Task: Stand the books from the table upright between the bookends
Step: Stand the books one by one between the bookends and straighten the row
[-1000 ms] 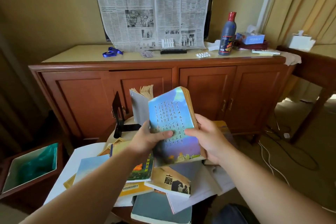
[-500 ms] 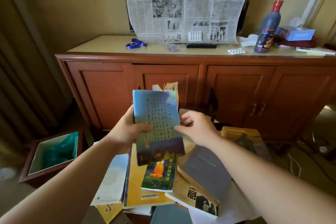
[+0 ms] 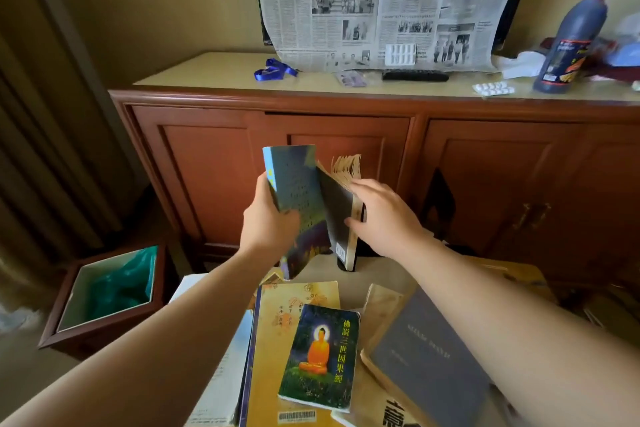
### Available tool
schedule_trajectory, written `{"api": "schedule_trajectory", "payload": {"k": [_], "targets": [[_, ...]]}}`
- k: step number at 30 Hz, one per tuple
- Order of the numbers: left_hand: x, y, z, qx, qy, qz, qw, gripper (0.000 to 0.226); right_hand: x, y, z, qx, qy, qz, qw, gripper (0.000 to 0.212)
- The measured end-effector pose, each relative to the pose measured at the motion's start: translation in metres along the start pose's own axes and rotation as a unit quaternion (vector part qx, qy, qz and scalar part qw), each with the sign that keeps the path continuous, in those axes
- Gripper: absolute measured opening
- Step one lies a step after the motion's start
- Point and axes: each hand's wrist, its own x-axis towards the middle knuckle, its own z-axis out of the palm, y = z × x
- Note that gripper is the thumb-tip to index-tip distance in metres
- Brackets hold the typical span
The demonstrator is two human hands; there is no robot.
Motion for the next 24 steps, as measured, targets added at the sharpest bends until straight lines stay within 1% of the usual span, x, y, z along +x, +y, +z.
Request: {"api": "schedule_trajectory", "payload": {"k": [4,8,10,12,15,18,21,24], "targets": [[0.003,0.002,0.036,0.013,0.003,0.027,1.000,0.074,-0.001,0.005,0.002,0.020,0.010,-0.008,1.000,0.068],[-0.001,-0.001,0.065,0.017,-0.019,0.043,0.999,0.073,0.002,0.013,0.001,0.034,-0.005,-0.026,0.999,0.065],[-0.002,-0.007,0.076,0.008,-0.044,0.048,0.998,0.073,0.002,0.015,0.000,0.038,-0.007,-0.029,0.999,0.062],[-0.004,-0.014,0.084,-0.003,-0.084,0.051,0.995,0.078,0.001,0.017,-0.001,0.043,0.002,-0.033,0.999,0.059],[-0.002,-0.026,0.092,-0.026,-0.155,0.037,0.987,0.082,-0.002,0.018,-0.003,0.030,0.019,-0.043,0.998,0.051],[0.003,-0.036,0.092,-0.021,-0.204,0.022,0.979,0.086,-0.003,0.018,-0.007,0.027,0.036,-0.048,0.998,0.043],[0.008,-0.038,0.088,0.009,-0.236,0.017,0.972,0.097,0.001,0.017,-0.009,0.030,0.044,-0.043,0.998,0.035],[0.011,-0.040,0.084,0.053,-0.238,0.019,0.970,0.099,0.004,0.010,-0.009,0.013,0.057,-0.026,0.998,0.031]]}}
